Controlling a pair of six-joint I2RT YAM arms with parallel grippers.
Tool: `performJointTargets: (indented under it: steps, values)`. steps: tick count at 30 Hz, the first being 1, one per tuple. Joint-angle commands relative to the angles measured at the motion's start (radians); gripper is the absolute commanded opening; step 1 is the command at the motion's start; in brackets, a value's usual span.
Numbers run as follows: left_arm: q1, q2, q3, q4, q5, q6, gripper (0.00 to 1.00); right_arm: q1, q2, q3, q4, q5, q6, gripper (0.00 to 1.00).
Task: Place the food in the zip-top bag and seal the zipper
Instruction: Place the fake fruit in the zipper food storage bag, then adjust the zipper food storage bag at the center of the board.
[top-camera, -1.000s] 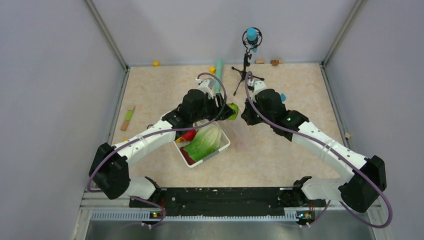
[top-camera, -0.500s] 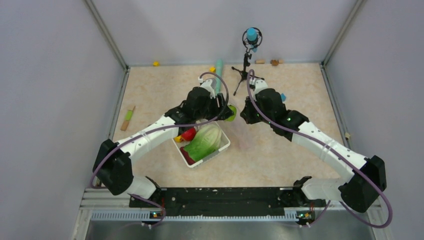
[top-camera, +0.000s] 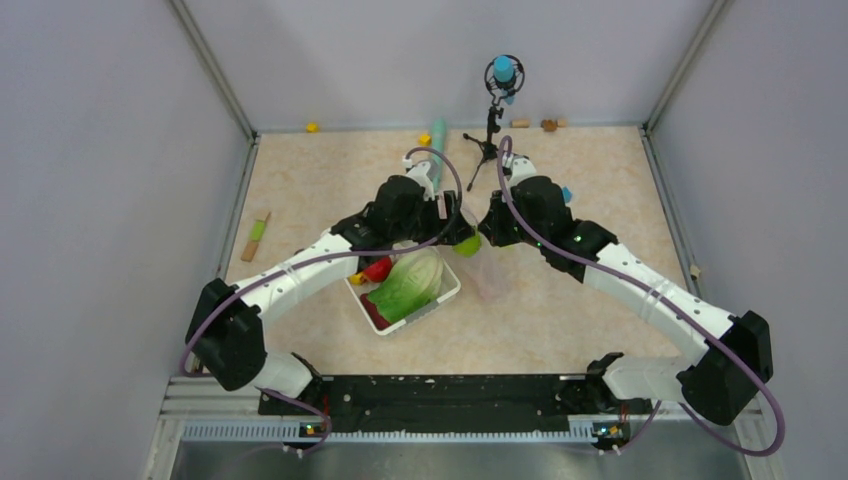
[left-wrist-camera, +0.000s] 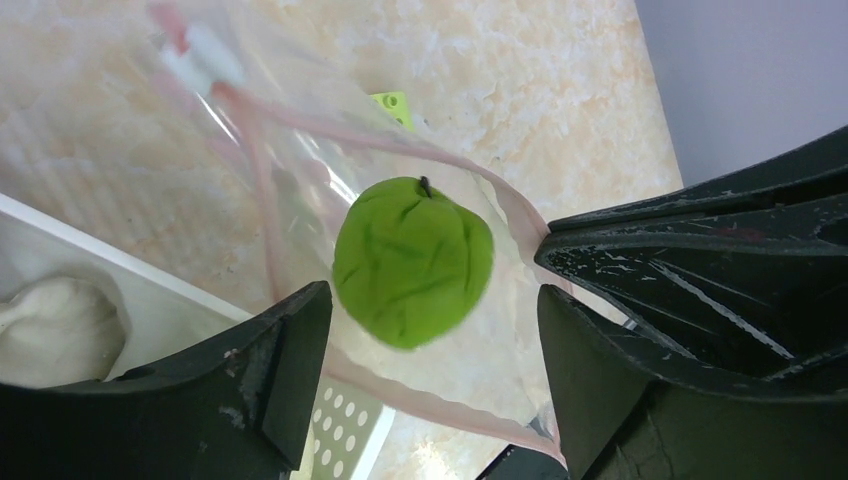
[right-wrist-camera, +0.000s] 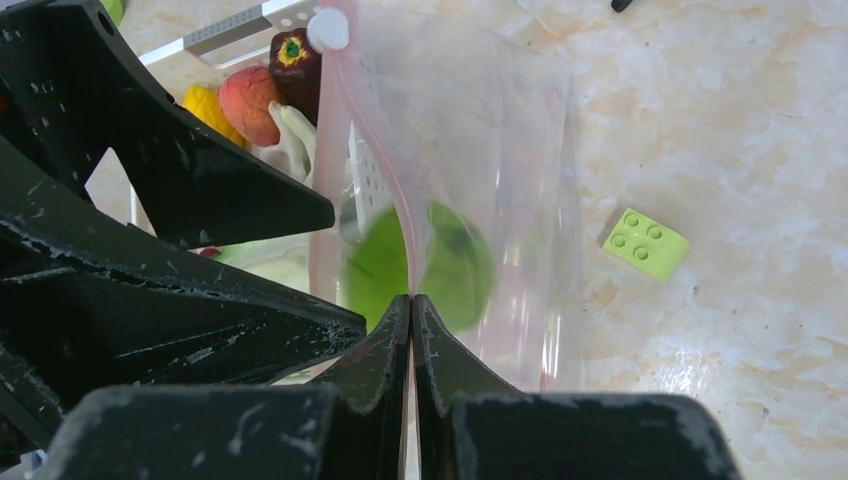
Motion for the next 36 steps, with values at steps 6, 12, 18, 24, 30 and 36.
performJointTargets:
  steps: [6, 12, 18, 24, 30, 36]
  values:
    - [-0.007, -0.097, 0.016, 0.024, 0.040, 0.022, 0.84, -0.004, -0.002, 0.004, 0.036, -0.007, 0.016, 0.00]
    - [-0.007, -0.192, -0.033, -0.009, -0.022, 0.034, 0.86, -0.004, -0.001, 0.003, 0.029, 0.003, 0.010, 0.00]
    - [-0.007, -0.260, -0.123, -0.046, -0.235, 0.009, 0.91, -0.004, 0.002, 0.002, 0.026, 0.002, 0.005, 0.00]
    - [-0.007, -0.182, -0.110, -0.069, -0.198, 0.007, 0.86, -0.003, -0.002, 0.012, 0.025, -0.001, -0.002, 0.00]
    - [-0.007, -0.056, -0.010, -0.108, -0.192, 0.030, 0.61, -0.004, -0.022, 0.033, 0.005, 0.002, -0.019, 0.00]
    - [-0.007, -0.030, 0.070, -0.131, -0.160, 0.074, 0.04, -0.003, -0.058, 0.071, -0.023, 0.052, -0.054, 0.00]
